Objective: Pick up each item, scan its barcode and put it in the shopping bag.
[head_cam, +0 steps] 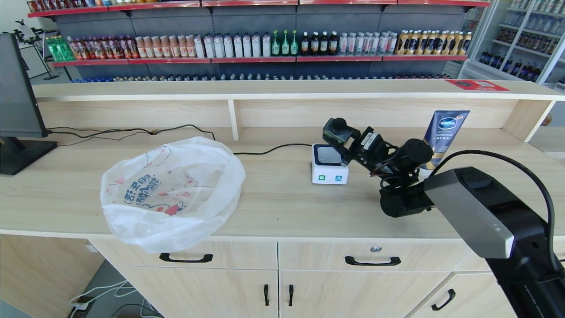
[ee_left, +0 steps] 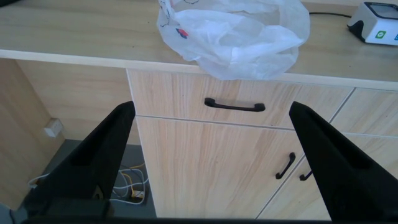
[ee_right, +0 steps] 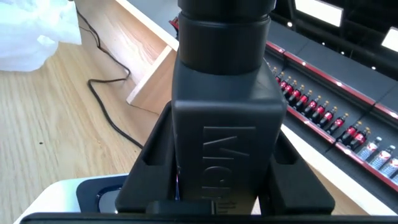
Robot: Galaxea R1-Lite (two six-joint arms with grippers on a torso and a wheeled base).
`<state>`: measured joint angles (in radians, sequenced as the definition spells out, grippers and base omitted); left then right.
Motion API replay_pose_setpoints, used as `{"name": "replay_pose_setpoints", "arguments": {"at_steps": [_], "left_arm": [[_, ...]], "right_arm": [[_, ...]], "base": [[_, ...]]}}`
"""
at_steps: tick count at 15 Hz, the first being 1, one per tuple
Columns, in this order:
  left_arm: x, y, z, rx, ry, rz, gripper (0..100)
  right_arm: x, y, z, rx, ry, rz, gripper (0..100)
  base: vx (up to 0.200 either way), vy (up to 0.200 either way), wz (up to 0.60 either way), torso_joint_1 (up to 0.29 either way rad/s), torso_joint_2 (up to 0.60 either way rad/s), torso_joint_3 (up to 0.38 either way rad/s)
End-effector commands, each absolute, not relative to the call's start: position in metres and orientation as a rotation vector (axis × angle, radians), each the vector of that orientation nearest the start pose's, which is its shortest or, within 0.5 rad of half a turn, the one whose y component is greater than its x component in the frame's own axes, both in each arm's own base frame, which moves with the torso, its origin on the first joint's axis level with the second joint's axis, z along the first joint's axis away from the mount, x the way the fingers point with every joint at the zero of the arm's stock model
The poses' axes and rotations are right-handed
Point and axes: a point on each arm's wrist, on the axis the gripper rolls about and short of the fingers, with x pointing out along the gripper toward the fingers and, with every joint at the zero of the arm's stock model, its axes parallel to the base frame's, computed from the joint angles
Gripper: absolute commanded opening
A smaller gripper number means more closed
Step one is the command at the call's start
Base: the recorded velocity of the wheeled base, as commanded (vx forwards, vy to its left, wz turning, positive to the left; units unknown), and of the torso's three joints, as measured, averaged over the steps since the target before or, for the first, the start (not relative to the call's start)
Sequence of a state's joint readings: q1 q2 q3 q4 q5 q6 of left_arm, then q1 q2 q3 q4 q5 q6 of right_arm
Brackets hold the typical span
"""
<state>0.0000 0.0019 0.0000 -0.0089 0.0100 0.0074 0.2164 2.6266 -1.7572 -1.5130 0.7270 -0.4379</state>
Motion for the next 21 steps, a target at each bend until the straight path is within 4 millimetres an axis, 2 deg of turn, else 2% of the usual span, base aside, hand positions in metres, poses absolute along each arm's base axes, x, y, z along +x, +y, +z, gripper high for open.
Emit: {"name": "replay_pose_setpoints", "arguments": {"at_steps": [1, 3, 6, 10, 11, 12, 14, 16, 19, 21], "left_arm": [[-0.023, 0.000, 0.076, 0.008, -0.006, 0.011, 100], [-0.023, 0.000, 0.076, 0.008, -0.008, 0.011, 100], [-0.023, 0.000, 0.076, 0.008, -0.008, 0.011, 100], [-0.023, 0.000, 0.076, 0.008, -0.008, 0.011, 100], [-0.023, 0.000, 0.076, 0.008, -0.008, 0.011, 100], [-0.023, 0.000, 0.076, 0.006, -0.008, 0.011, 100], [-0.023, 0.000, 0.076, 0.008, -0.008, 0.011, 100], [-0.023, 0.000, 0.076, 0.006, -0.008, 0.011, 100], [-0.023, 0.000, 0.076, 0.008, -0.008, 0.011, 100], [-0.023, 0.000, 0.076, 0.006, -0.006, 0.011, 100]], "right_arm": [[0.489, 0.126, 0.129, -0.552, -0.846, 0.761, 0], [0.477, 0.124, 0.134, -0.511, -0.790, 0.776, 0], [0.441, 0.117, 0.164, -0.457, -0.724, 0.789, 0], [0.372, 0.106, 0.199, -0.381, -0.632, 0.772, 0], [0.346, 0.101, 0.209, -0.351, -0.604, 0.741, 0], [0.317, 0.107, 0.211, -0.317, -0.573, 0.764, 0], [0.262, 0.104, 0.212, -0.262, -0.505, 0.745, 0], [0.220, 0.090, 0.213, -0.195, -0.464, 0.658, 0], [0.169, 0.068, 0.208, -0.136, -0.438, 0.564, 0], [0.138, 0.056, 0.191, -0.129, -0.391, 0.522, 0]], "base": [[0.000, 0.000, 0.00, 0.000, 0.00, 0.000], [0.000, 0.000, 0.00, 0.000, 0.00, 0.000], [0.000, 0.000, 0.00, 0.000, 0.00, 0.000], [0.000, 0.000, 0.00, 0.000, 0.00, 0.000], [0.000, 0.000, 0.00, 0.000, 0.00, 0.000], [0.000, 0.000, 0.00, 0.000, 0.00, 0.000], [0.000, 0.000, 0.00, 0.000, 0.00, 0.000], [0.000, 0.000, 0.00, 0.000, 0.00, 0.000], [0.000, 0.000, 0.00, 0.000, 0.00, 0.000], [0.000, 0.000, 0.00, 0.000, 0.00, 0.000]]}}
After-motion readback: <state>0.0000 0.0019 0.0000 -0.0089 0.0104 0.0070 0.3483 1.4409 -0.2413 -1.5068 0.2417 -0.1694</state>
